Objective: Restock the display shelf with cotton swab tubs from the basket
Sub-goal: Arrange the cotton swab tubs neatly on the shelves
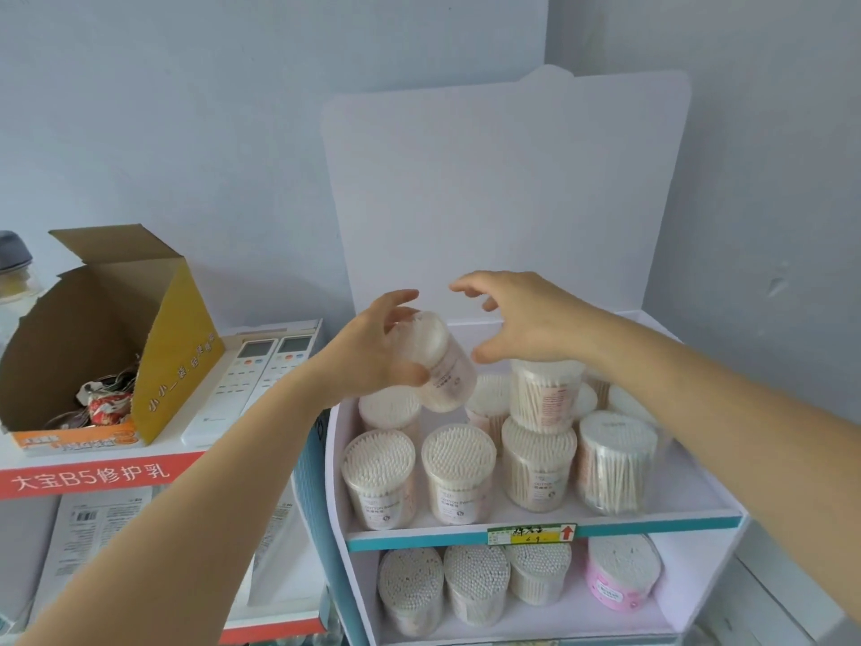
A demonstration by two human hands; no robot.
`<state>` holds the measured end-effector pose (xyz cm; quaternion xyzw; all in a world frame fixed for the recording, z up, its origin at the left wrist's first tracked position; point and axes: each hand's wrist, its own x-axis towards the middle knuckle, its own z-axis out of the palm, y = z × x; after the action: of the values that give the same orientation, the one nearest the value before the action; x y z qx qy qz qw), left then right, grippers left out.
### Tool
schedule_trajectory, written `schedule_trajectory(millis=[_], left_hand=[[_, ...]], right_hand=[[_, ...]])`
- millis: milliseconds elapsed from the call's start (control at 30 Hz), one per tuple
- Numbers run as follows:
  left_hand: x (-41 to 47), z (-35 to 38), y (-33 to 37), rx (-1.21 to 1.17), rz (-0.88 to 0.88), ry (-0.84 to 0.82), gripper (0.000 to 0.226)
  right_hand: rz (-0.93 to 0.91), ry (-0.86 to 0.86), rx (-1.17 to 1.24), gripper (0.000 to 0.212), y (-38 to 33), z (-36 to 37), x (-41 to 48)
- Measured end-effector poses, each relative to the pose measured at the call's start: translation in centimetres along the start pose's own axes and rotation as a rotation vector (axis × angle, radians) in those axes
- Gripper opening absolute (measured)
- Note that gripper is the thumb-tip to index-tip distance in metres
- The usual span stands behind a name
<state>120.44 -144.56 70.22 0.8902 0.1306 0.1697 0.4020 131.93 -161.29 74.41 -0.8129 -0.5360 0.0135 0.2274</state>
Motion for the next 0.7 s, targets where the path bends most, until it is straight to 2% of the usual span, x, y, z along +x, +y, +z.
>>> schedule_trajectory(millis=[67,167,333,433,533,633,700], left_hand=[[0.1,-0.7,0.3,-0.035,0.004,-0.074,0.108],[0.3,-1.6,0.8,-0.123,0.012,-0.136,0.115],[0.1,-2.0,0.4,-0.406,0.009,-0.207,0.117],[-0.2,-2.2,0.0,-0.428,-0.043,-0.232,0.118],[-0.1,-2.1,-0.6,-0.174,-0.143,-0.143,0.114],[0.0,-1.9,-1.4,0.295,-0.120,-0.007,0.080],[-0.5,-1.7,-1.8,0.575,-0.094,-0.054,0.063]], right_hand=[[-0.009,-0.147,0.062,0.098,-0.3,-0.3,0.5],[0.004,-0.335,0.303,0.102,-1.0,-0.2,1.4],[0.054,-0.403,0.513,0.091,-1.2,0.4,3.1],[0.087,-0.414,0.482,0.084,-1.2,1.0,3.8],[0.165,-0.303,0.304,0.089,-1.4,2.3,4.3],[0.224,-0.141,0.015,0.096,-1.3,3.8,5.1],[0.240,-0.103,-0.089,0.096,-1.2,4.8,5.6]])
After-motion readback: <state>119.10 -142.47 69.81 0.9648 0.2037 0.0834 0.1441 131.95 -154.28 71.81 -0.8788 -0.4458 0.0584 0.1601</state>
